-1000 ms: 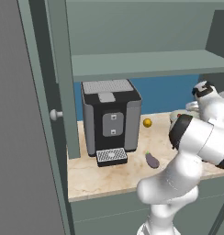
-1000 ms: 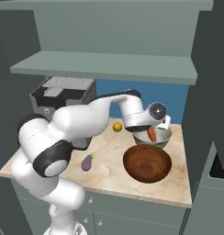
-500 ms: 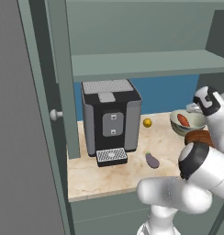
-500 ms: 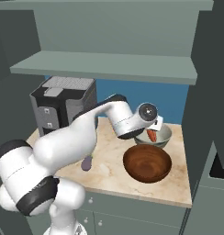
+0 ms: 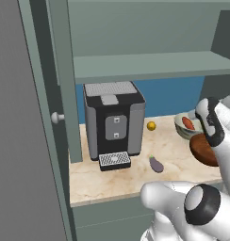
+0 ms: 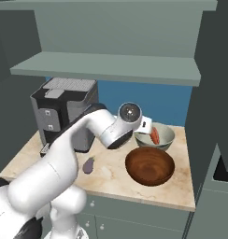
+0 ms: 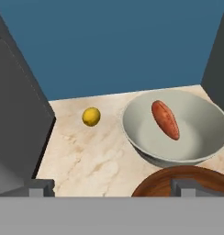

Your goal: Pick both bowls and place them on the counter. Then place the eggplant in one bowl and place the sweet potato in the other bowl.

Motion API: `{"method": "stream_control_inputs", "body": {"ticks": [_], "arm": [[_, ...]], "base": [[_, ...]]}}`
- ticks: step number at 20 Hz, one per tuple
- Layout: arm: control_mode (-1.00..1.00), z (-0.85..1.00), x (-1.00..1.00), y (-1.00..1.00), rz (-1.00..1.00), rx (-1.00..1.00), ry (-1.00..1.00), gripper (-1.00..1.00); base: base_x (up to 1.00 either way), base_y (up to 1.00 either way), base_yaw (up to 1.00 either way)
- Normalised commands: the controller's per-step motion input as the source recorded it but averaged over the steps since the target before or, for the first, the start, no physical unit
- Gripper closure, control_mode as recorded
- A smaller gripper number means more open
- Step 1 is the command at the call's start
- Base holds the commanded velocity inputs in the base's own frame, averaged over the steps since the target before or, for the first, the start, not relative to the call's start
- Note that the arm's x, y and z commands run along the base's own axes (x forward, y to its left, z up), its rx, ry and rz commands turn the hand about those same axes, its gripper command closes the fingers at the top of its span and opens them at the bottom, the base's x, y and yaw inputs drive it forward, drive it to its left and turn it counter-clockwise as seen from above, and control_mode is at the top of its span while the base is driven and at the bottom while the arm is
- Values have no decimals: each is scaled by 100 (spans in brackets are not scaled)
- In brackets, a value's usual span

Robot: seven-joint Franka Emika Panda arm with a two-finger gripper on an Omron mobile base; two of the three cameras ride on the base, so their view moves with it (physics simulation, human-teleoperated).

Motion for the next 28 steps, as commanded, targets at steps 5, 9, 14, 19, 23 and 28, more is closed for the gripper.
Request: {"method": "stream_control_inputs", "body": {"ticks": [5, 9, 14, 19, 23, 28], "arm": [[-100, 2, -43, 52, 0, -11, 5, -100], [-100, 0, -41, 50, 0, -10, 9, -100], [-100, 0, -32, 43, 0, -2, 15, -100], [-100, -3, -26, 42, 0, 0, 16, -100], [-100, -13, -20, 41, 0, -2, 15, -100], [-100, -24, -9, 39, 0, -1, 17, -100]], "base": [[0, 0, 0], [0, 0, 0], [0, 0, 0], [0, 0, 0], [0, 0, 0], [0, 0, 0]]}}
